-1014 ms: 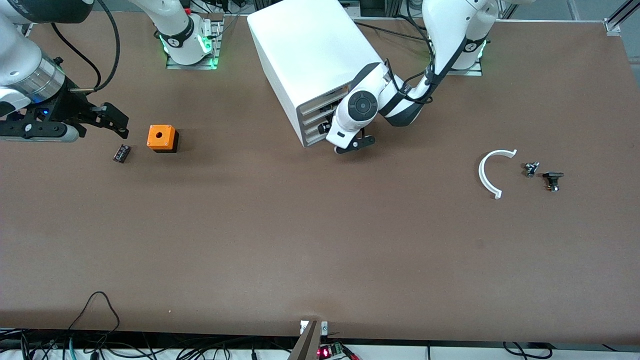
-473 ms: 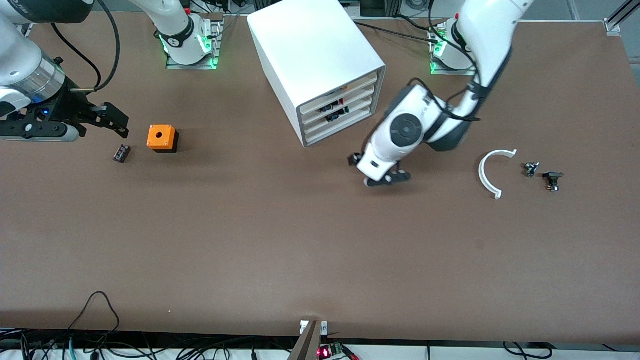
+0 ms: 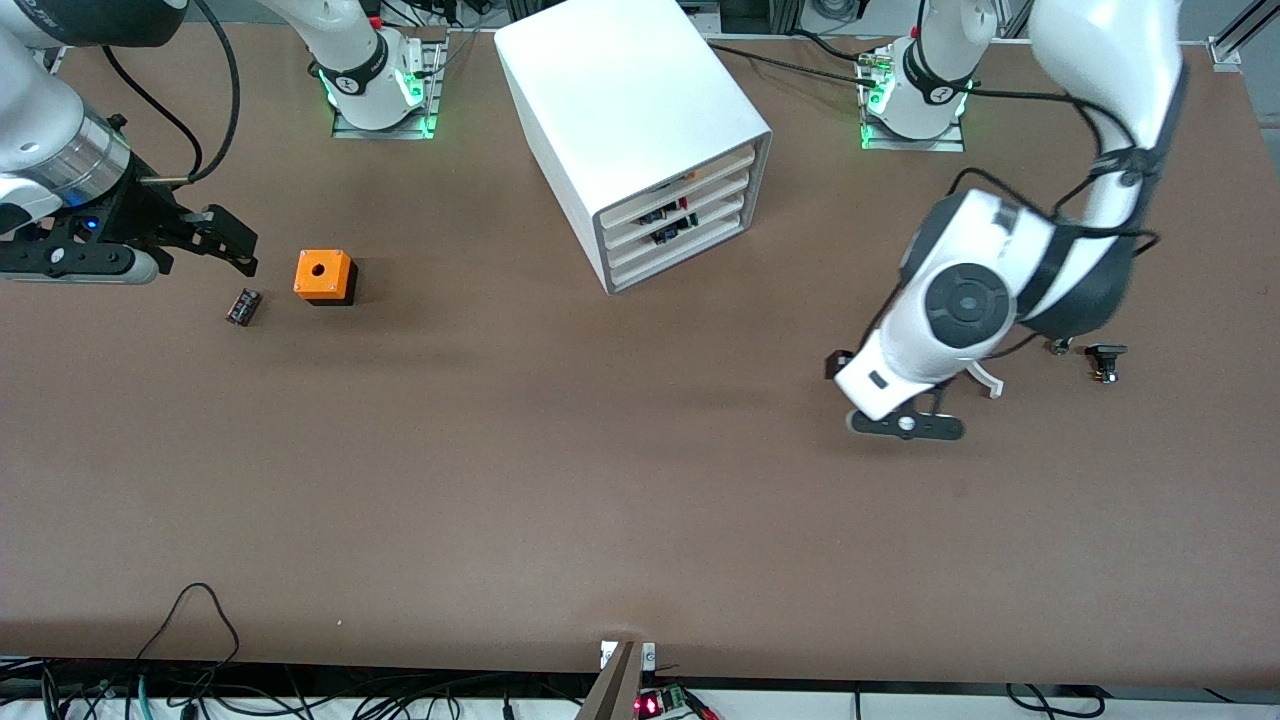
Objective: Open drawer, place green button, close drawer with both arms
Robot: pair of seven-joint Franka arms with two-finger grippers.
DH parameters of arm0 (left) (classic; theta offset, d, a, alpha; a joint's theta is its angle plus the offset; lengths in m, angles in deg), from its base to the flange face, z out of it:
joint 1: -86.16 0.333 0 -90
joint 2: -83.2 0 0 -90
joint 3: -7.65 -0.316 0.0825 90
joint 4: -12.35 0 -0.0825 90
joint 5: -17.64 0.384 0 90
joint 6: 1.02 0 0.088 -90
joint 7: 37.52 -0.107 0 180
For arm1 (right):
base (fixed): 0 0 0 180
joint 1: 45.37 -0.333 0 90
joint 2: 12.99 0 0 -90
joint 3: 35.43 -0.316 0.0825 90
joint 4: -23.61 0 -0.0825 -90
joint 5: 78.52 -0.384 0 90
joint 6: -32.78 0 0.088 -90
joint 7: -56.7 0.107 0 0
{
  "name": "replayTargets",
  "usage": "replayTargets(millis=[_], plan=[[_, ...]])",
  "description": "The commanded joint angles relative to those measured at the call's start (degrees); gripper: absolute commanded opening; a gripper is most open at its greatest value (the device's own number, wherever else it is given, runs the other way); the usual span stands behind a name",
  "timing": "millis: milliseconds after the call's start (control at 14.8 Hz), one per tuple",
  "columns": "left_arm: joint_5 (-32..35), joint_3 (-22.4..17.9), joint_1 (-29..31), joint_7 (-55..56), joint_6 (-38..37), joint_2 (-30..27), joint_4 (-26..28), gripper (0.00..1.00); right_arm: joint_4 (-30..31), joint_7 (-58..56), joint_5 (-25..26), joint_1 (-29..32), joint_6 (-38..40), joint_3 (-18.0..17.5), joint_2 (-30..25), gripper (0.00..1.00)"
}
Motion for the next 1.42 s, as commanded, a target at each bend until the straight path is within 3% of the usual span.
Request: replayTargets(millis=[0, 135, 338, 406, 541, 744, 812, 947, 1353], plan=[[0.7, 0.6, 1.86, -6.79, -11.99, -0.08, -10.74, 1.0, 1.33, -0.97, -1.12, 0.12, 0.29, 0.1, -1.58, 1.0], [-1.92, -0.18, 2.31, -9.87, -14.83, -3.92, -11.21, 1.0, 1.24, -1.05, -1.12, 0.12, 0.29, 0.18, -1.58, 1.0], [-14.89, -12.89, -0.06, -14.61, -14.75, -13.75, -6.3, 1.0, 1.24, -1.32, -1.12, 0.12, 0.11, 0.18, -2.02, 1.0], [-17.21, -15.37, -0.06, -16.72, -14.66, -16.83, -3.85, 1.0, 1.16, -1.32, -1.12, 0.03, -0.24, 0.18, -2.02, 1.0], [-17.14, -17.15, 0.11, -18.14, -13.96, -23.42, 1.07, 1.0, 1.07, -1.32, -1.12, 0.03, -0.24, 0.18, -2.02, 1.0], [-17.05, -19.17, 2.3, -17.8, -6.77, -31.52, 10.9, 1.0, 1.07, -1.32, -1.03, 1.25, -0.24, -0.43, -1.93, 1.0], [-17.05, -19.17, 2.48, -17.97, -6.75, -32.93, 13.38, 1.0, 1.07, -1.4, -1.03, 3.26, -0.33, -1.82, -1.84, 1.0], [-16.97, -19.09, 2.4, -18.32, -7.28, -32.6, 13.67, 1.0, 1.07, -1.41, -1.12, 9.67, -0.33, -7.96, -1.67, 1.0], [-17.32, -18.91, 3.01, -25.87, -8.5, -29.78, 10.68, 1.0, -1.82, -1.75, -0.95, 10.31, 0.28, -8.78, -0.01, 1.0]])
